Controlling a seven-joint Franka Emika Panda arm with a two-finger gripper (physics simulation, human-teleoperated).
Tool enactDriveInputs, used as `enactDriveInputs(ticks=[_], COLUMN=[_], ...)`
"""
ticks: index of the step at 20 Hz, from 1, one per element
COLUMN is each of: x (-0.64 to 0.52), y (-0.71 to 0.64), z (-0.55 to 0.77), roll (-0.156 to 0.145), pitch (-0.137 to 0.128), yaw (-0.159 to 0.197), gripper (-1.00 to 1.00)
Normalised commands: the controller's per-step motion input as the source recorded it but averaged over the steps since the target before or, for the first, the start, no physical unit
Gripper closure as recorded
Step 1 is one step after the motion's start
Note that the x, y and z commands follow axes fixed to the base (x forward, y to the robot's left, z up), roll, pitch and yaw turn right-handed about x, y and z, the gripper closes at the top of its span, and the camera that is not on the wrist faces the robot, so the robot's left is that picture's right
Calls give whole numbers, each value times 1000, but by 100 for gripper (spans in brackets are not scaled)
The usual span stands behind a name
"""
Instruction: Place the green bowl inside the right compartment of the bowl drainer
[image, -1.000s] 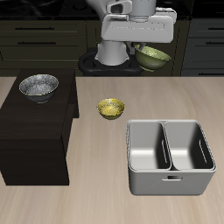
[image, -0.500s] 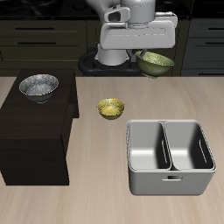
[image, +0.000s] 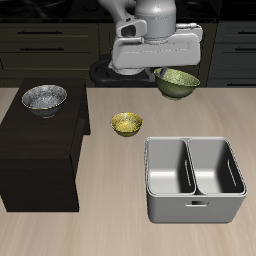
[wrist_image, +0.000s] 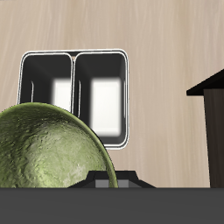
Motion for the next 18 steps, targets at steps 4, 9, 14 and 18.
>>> enactDriveInputs(ticks=[4,9,14,18], x=[320,198,79,121], y=[8,29,-75,-118], z=[-125,-150,-92,-135], roll=[-17,7,-11,-29], pitch=[20,29,15,19], yaw=[22,-8,-11,-1], gripper=[100,100,100,100])
